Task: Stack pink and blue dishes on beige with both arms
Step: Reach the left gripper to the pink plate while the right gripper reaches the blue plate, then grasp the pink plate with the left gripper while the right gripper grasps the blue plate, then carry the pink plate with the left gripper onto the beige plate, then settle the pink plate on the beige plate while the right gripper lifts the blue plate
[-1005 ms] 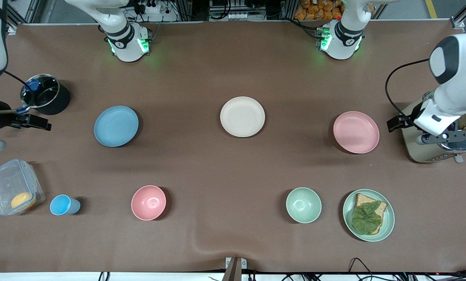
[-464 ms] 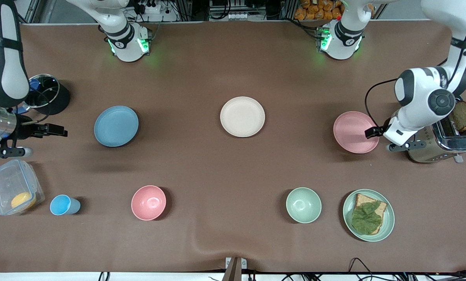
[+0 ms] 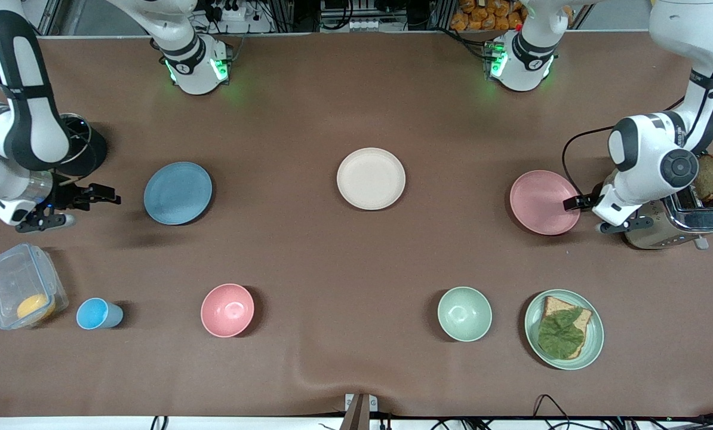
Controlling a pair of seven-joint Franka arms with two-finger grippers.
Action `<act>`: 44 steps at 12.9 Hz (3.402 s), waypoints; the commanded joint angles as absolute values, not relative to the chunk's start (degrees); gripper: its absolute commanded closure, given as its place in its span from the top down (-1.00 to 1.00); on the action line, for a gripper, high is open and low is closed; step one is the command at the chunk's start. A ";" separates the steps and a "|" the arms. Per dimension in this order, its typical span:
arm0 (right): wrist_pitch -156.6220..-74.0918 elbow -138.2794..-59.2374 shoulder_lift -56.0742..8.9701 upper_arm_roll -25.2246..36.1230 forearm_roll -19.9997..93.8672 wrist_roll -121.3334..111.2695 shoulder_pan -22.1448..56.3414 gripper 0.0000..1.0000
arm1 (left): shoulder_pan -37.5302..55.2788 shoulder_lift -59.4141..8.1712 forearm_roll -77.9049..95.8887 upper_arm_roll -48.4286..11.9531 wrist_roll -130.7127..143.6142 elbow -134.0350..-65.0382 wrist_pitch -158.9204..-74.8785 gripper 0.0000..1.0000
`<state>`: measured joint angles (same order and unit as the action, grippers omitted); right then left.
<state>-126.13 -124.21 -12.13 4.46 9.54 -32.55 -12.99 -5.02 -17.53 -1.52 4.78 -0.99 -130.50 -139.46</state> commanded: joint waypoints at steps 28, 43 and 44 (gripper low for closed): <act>-123.05 -122.79 -23.20 3.16 17.84 -35.69 -12.04 -1.00 | 7.80 -14.94 12.66 -29.71 45.68 -123.75 -135.87 -1.00; -103.10 -109.69 -22.85 3.16 17.75 -17.85 -5.45 -1.00 | 14.68 -18.19 12.57 -29.71 48.60 -132.19 -150.20 -1.00; -102.57 -109.17 -22.85 3.16 17.84 -16.80 -4.84 -1.00 | 14.76 -18.19 12.57 -29.71 48.60 -132.10 -150.21 -1.00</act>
<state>-104.46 -110.78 -22.64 2.82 16.83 -19.00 -5.76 14.03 -18.79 11.93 -29.76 48.16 -131.39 -148.70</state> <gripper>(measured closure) 0.952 0.952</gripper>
